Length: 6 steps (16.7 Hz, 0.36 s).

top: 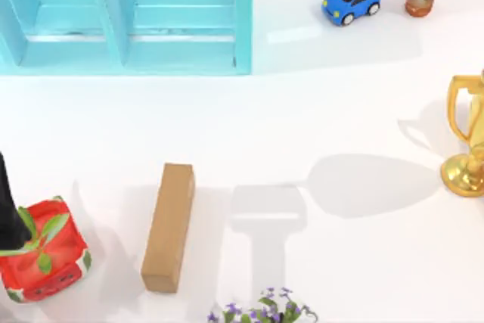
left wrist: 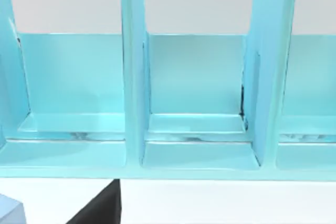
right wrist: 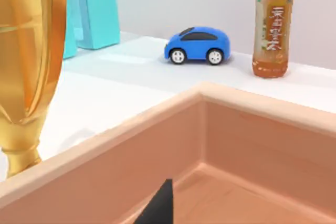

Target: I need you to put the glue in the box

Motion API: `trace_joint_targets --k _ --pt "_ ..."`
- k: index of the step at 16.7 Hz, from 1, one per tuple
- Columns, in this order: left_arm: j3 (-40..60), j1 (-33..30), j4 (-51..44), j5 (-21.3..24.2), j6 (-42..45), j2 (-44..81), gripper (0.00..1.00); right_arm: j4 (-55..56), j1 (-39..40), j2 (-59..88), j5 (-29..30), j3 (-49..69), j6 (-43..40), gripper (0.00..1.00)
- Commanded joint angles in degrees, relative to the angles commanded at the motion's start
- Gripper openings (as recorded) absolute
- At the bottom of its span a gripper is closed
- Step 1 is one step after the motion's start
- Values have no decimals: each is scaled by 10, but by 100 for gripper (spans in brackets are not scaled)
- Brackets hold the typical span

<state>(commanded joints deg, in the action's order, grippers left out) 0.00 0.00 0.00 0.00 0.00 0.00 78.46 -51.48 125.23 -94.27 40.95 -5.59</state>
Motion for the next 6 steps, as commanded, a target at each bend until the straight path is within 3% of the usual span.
trace_joint_targets --k 6 --pt "0 0 0 0 0 0 100 0 0 0 0 0 0 100"
